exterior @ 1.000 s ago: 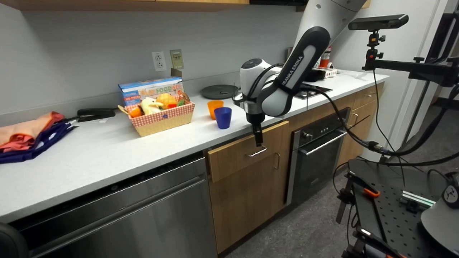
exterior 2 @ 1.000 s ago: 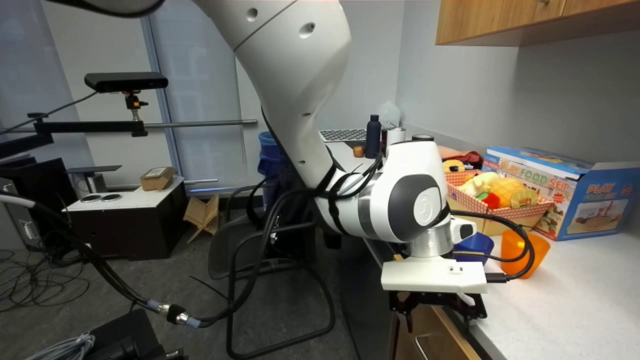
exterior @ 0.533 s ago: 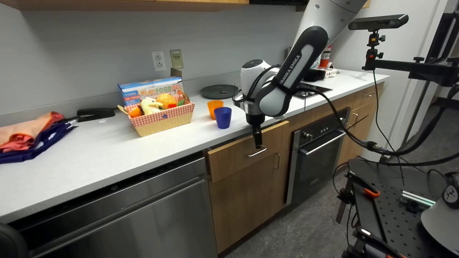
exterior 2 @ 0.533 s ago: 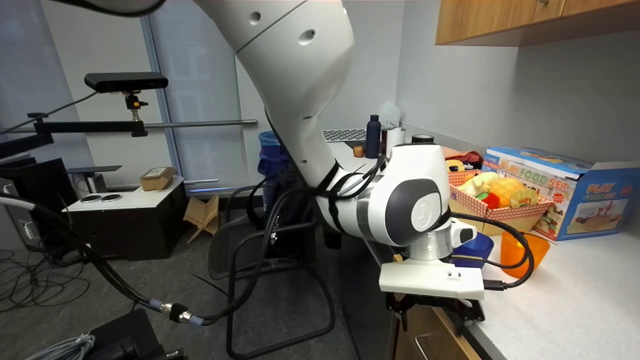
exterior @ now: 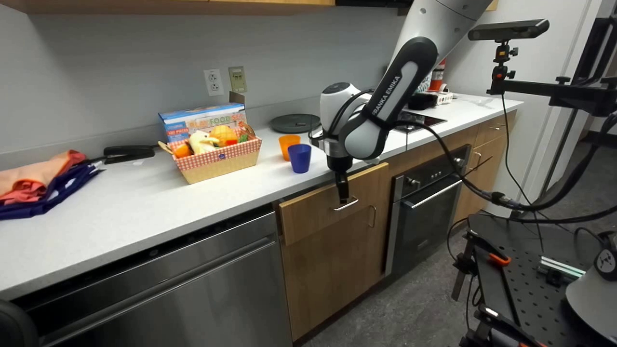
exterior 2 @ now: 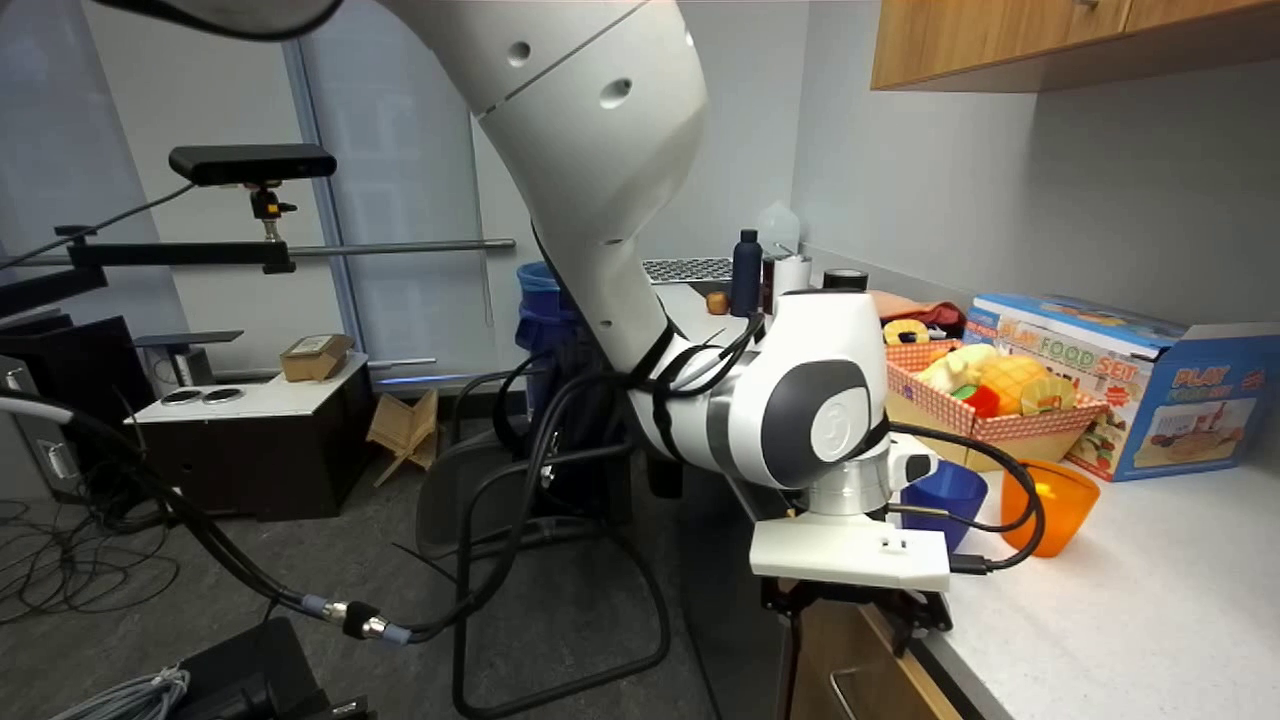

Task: Open the drawer to the right of the dishwasher

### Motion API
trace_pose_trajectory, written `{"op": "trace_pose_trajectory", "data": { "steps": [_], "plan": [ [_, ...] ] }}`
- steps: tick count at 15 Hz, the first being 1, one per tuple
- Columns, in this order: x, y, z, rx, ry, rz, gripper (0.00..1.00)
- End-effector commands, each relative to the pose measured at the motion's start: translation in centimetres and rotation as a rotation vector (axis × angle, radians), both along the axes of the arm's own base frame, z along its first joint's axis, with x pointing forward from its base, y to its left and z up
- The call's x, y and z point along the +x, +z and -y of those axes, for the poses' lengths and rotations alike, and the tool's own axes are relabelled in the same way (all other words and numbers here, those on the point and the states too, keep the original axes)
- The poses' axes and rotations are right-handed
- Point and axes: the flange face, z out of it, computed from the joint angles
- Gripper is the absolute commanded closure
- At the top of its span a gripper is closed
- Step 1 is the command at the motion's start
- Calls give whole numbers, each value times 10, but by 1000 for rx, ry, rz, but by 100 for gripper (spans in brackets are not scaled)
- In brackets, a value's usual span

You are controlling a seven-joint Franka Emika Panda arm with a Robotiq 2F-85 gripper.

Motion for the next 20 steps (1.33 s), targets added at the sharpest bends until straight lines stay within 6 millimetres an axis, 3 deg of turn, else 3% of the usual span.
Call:
{"op": "trace_pose_trajectory", "data": {
  "steps": [1,9,15,20],
  "plan": [
    [2,-8,-1,51,8,8,0],
    [-10,-19,-9,178,-34,5,0],
    [-17,-4,-6,77,-67,-1,0],
    [-37,4,-16,-36,-110,-80,0]
  ]
}}
